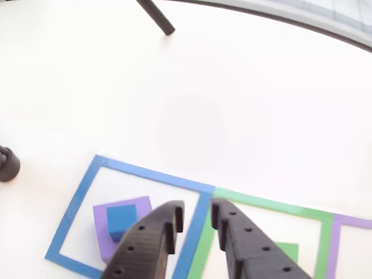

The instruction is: Tower of hanoi

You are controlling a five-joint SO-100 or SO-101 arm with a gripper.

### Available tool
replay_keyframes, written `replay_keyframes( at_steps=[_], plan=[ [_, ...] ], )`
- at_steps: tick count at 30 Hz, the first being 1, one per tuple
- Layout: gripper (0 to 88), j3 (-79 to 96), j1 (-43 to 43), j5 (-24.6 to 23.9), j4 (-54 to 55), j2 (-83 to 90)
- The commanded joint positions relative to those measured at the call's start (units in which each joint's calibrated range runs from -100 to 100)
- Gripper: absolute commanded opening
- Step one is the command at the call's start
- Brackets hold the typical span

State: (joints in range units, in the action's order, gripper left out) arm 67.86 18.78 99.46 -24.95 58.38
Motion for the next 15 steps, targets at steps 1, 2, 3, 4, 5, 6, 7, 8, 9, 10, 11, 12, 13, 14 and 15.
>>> replay_keyframes(
  at_steps=[1, 2, 3, 4, 5, 6, 7, 8, 9, 10, 11, 12, 13, 14, 15],
  plan=[
    [0.1, -16.7, -3.7, 0.5, -26.8, 6.9],
    [0.1, -21.0, -4.7, 0.5, -31.3, 7.0],
    [0.1, -24.6, -5.7, 0.0, -35.1, 7.0],
    [0.1, -28.9, -7.1, 0.0, -39.6, 7.0],
    [0.1, -32.3, -8.3, -0.1, -43.2, 6.8],
    [0.1, -36.0, -9.8, 0.2, -47.3, 6.7],
    [0.1, -38.8, -11.0, 0.5, -50.4, 6.6],
    [0.1, -41.6, -12.2, 0.5, -53.2, 6.4],
    [0.1, -44.0, -13.3, 0.5, -55.4, 6.1],
    [0.1, -46.4, -14.5, 0.5, -57.6, 5.7],
    [0.1, -48.2, -15.3, 0.5, -58.9, 5.4],
    [0.1, -50.0, -16.2, 0.5, -60.1, 5.0],
    [0.1, -51.7, -17.2, 0.5, -61.3, 4.6],
    [0.1, -52.9, -18.0, 0.4, -62.1, 4.4],
    [0.1, -53.8, -18.9, 0.2, -62.7, 4.2]
  ],
)
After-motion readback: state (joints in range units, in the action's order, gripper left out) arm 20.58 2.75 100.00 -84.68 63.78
